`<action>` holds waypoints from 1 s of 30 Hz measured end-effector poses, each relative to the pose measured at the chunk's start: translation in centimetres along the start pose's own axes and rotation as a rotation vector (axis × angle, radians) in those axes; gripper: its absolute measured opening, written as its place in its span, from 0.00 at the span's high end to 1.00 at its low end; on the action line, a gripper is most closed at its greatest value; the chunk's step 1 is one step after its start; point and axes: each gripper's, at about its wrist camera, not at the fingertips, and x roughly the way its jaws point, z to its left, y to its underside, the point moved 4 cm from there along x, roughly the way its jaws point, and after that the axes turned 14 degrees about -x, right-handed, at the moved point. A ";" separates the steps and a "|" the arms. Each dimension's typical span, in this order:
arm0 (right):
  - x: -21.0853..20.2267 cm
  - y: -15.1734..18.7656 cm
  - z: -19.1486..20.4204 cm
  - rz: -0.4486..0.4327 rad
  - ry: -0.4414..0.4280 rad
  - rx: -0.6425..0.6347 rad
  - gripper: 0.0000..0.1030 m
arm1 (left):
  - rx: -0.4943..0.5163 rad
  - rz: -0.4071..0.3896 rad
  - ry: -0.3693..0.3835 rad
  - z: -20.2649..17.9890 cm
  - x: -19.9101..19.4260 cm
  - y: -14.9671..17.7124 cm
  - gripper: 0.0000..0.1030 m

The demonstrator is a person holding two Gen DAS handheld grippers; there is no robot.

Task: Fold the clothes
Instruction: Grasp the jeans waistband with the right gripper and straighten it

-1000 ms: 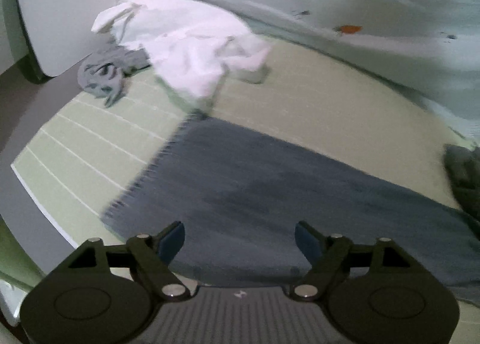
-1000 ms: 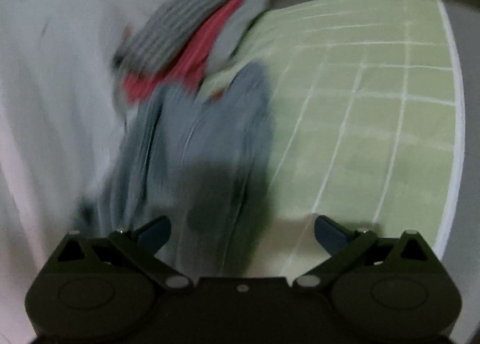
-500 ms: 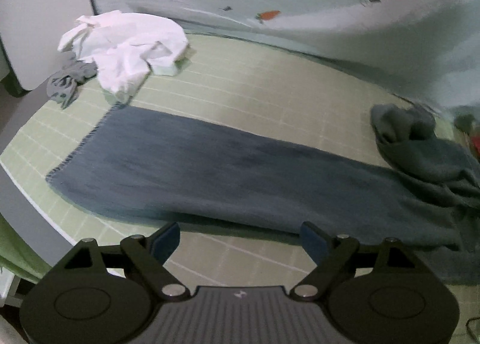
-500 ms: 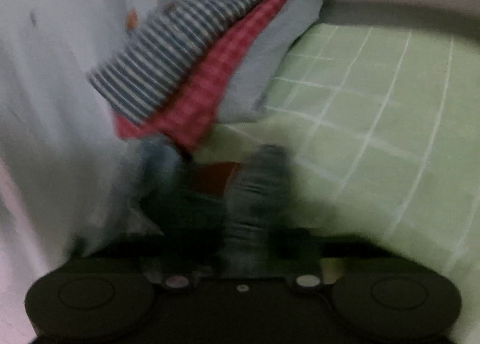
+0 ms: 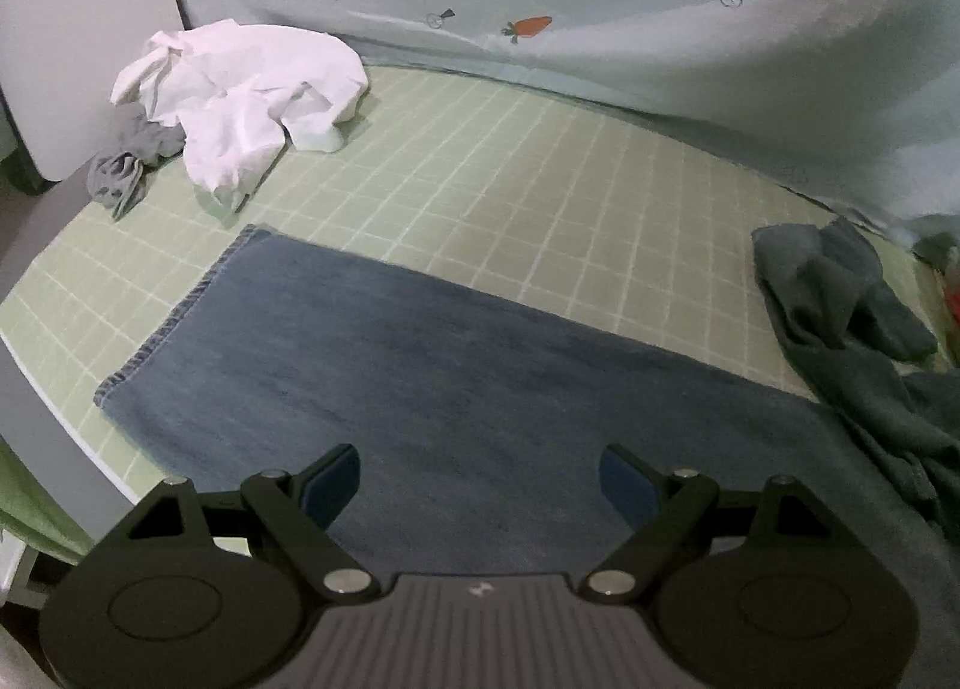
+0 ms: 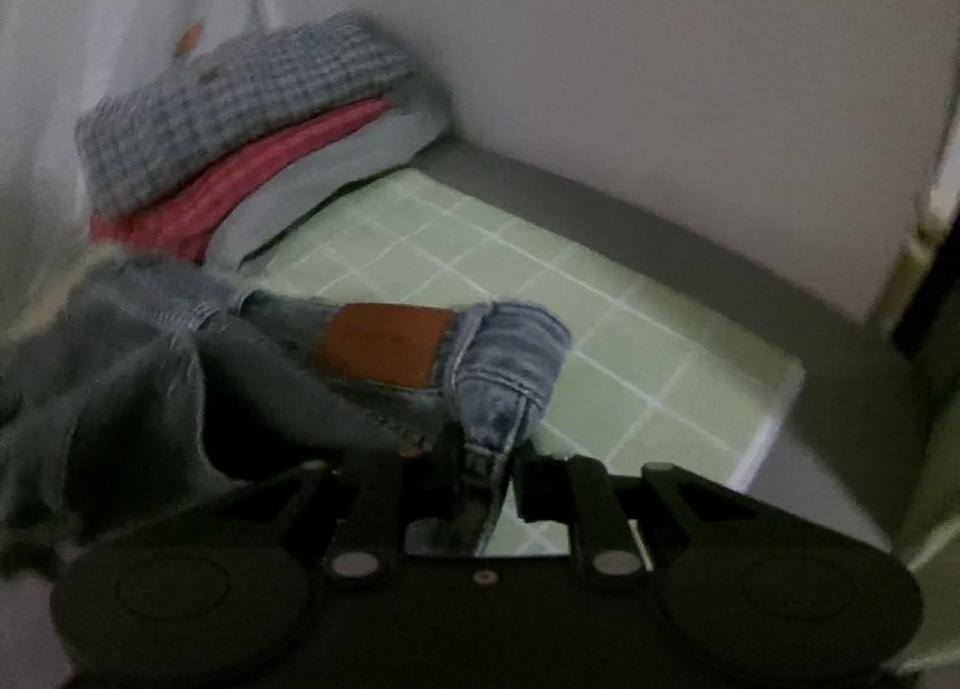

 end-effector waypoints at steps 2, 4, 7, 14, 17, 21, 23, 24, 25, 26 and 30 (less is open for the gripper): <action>-0.4 -0.1 0.4 0.003 0.044 -0.029 0.61 | 0.000 -0.004 0.004 0.3 0.0 -0.4 0.15; -1.2 -0.2 1.0 0.014 0.105 -0.059 0.37 | 0.004 -0.002 0.010 0.6 0.2 -0.8 0.15; -3.0 -0.7 2.0 -0.018 0.135 -0.082 0.16 | 0.031 -0.010 0.019 1.0 0.4 -1.9 0.15; -7.4 -2.8 10.5 -0.160 0.085 -0.170 0.00 | 0.101 -0.064 0.064 2.5 0.8 -5.4 0.08; -7.9 -3.1 15.3 -0.175 0.006 -0.195 0.00 | 0.107 -0.073 0.079 2.9 1.5 -7.1 0.08; -7.1 -3.0 21.7 -0.157 -0.099 -0.247 0.00 | 0.131 -0.068 0.105 2.6 3.0 -9.1 0.08; -6.2 -3.1 24.4 -0.154 -0.153 -0.273 0.00 | 0.143 -0.067 0.117 2.5 3.8 -10.0 0.08; -5.6 -3.2 25.5 -0.148 -0.182 -0.279 0.00 | 0.144 -0.065 0.127 2.3 4.2 -10.4 0.08; -5.0 -3.2 26.4 -0.137 -0.206 -0.276 0.00 | 0.146 -0.064 0.137 2.0 4.6 -10.8 0.08; -4.3 -3.2 27.0 -0.122 -0.210 -0.267 0.00 | 0.149 -0.062 0.147 1.6 4.9 -11.2 0.08; -0.5 -3.8 27.6 -0.054 -0.167 -0.232 0.00 | 0.159 -0.059 0.167 0.2 6.6 -12.5 0.07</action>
